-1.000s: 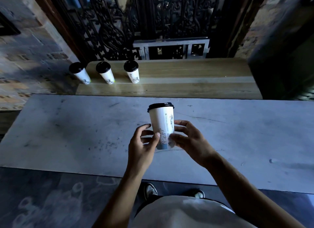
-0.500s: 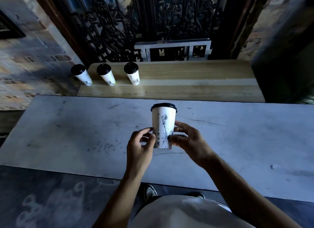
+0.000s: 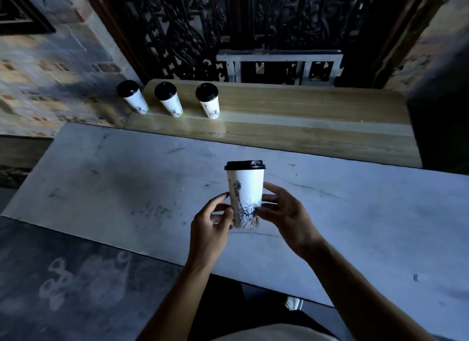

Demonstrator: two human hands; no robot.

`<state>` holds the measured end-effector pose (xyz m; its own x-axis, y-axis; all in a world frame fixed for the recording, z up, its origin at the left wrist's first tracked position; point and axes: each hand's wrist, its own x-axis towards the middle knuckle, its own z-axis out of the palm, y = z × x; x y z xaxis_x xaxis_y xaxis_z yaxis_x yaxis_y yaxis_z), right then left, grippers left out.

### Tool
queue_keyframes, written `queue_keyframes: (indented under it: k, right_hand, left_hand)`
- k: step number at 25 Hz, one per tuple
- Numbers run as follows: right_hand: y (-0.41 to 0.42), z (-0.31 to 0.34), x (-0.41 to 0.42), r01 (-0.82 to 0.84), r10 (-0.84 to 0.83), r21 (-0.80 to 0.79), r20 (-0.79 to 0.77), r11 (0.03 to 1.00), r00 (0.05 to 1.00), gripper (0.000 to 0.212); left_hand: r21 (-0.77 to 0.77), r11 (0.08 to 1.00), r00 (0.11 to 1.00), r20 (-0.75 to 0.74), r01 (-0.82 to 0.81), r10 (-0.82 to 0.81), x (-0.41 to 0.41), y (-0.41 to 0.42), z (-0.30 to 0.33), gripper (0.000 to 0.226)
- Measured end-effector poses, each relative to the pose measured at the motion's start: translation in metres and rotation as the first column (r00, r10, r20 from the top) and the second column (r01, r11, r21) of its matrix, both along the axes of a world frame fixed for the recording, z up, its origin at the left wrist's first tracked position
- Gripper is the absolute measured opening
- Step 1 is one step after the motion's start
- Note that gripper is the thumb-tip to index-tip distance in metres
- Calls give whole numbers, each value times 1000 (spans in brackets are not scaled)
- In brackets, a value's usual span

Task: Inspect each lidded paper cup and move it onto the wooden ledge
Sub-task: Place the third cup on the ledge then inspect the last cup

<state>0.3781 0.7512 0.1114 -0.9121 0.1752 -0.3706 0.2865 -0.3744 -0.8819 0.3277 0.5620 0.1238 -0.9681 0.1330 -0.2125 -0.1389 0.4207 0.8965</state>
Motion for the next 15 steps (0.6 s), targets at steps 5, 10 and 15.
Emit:
queue_keyframes:
  k: [5,10,15]
  right_hand:
    - [19,-26,-54,-84,67,341,60,936,996,50]
    - [55,-64,-164,31,-83,481,86,876,993,47]
    - [94,-122,-302,113,-154,521,37,846,987,55]
  left_hand:
    - [-36,999,1000,16,1,0,-54,20,-20,34]
    - [111,994,993,117,21,-34,-178,70,-77,40]
    - [248,963,978,149,103,-143,-317,135,-135,56]
